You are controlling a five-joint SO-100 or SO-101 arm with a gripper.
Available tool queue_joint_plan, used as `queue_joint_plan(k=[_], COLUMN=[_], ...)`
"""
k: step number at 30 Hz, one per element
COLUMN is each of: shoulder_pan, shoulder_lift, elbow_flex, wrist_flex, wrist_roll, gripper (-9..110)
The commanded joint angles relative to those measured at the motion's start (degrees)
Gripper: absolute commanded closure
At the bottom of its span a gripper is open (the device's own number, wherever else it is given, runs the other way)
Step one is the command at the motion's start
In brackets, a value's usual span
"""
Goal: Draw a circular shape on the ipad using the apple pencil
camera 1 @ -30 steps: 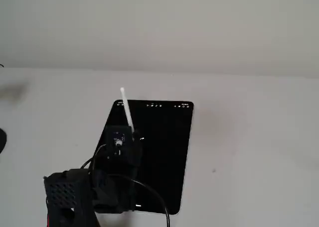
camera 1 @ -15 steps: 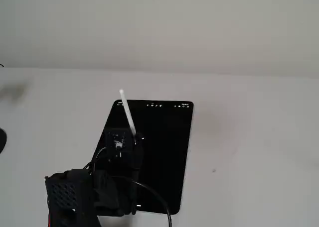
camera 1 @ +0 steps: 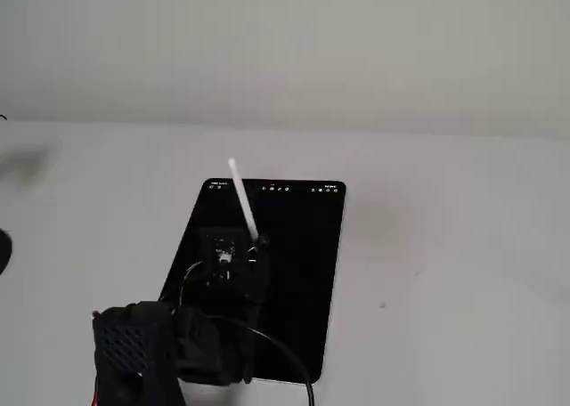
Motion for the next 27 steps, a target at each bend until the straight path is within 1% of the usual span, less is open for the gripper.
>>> queue_joint_plan(k=[1,27], shoulder_pan=[1.14,-2.55], shoulder_lift=[-0.62,-3.87], elbow_flex=[-2.9,-8.26], wrist_flex=[0.26,0.26], wrist_roll=[-0.62,-0.35], gripper=[101,101])
